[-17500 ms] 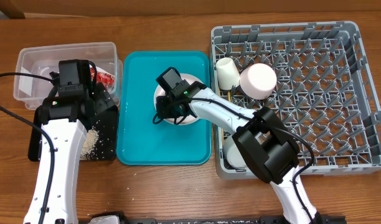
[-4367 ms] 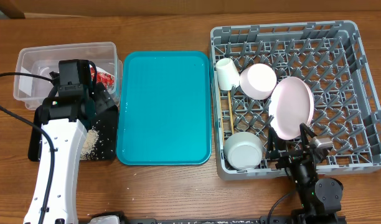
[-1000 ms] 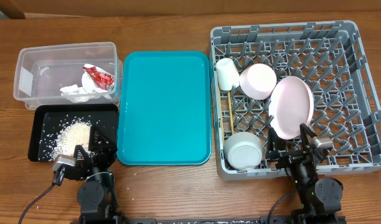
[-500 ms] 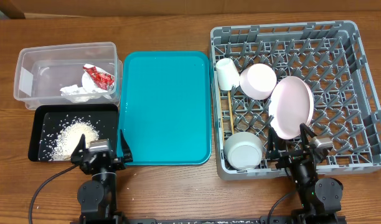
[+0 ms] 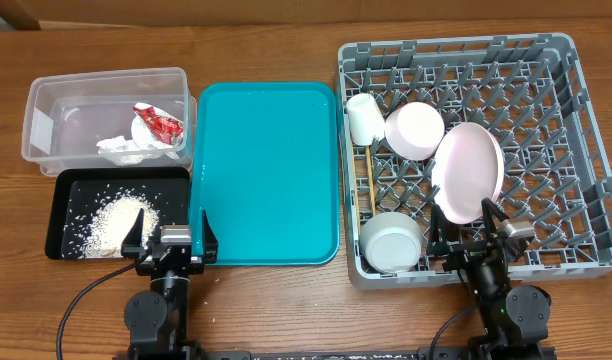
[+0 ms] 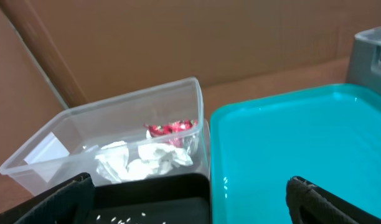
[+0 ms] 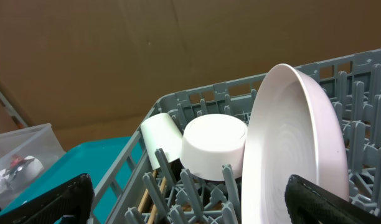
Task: Sort waste into correct bins and load items into the dishwasher
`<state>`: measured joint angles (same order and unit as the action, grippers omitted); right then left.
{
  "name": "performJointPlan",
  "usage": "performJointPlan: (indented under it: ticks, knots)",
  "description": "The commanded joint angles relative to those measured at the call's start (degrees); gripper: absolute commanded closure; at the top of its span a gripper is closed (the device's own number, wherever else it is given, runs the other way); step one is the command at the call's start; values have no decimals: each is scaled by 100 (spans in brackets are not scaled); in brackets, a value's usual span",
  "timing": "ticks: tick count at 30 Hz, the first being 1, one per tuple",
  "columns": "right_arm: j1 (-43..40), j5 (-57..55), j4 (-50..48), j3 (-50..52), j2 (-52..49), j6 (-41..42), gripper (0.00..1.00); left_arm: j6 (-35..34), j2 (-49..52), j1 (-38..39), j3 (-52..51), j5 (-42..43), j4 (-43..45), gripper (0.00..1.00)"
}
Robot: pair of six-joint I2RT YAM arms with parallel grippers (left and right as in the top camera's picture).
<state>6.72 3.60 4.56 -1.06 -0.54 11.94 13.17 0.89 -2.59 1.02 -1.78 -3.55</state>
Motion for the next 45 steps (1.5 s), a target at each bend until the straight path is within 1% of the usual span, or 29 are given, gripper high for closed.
performJointPlan:
  ticks: [1, 4, 9, 12, 14, 15, 17, 19, 23, 25, 28, 45]
  knots:
    - [-90, -262, 26, 61, 37, -22, 0, -417, -72, 42, -74, -70, 271, 0]
    - [-92, -262, 26, 61, 37, -20, 0, -424, -72, 44, -74, -2, 721, 0]
    - [-92, -262, 26, 61, 37, -22, 0, -452, -72, 42, -74, -7, 1099, 0]
    - [-90, -262, 26, 61, 37, -22, 0, -656, -72, 42, -76, -68, 1373, 0]
    - [-90, -262, 26, 61, 37, -22, 0, -973, -72, 42, -76, -310, 1451, 0]
    - [-90, -262, 26, 61, 37, -22, 0, -1213, -72, 42, -76, -483, 1434, 0]
    - [-92, -262, 26, 61, 37, -22, 0, -1484, -72, 42, -76, -678, 1294, 0]
    - [-92, -262, 26, 61, 37, -22, 0, -1510, -72, 42, -76, -728, 1058, 0]
    - [-90, -262, 26, 61, 37, -22, 0, -1515, -72, 42, -76, -774, 249, 0]
    - [-92, -262, 26, 61, 37, -22, 0, -1646, -72, 42, -76, -782, -13, 0]
    - [-92, -262, 26, 61, 37, -22, 0, -1797, -72, 44, -76, -780, 15, 0]
    - [-92, -262, 26, 61, 37, -22, 0, -1790, -68, 42, -74, -741, 13, 0]
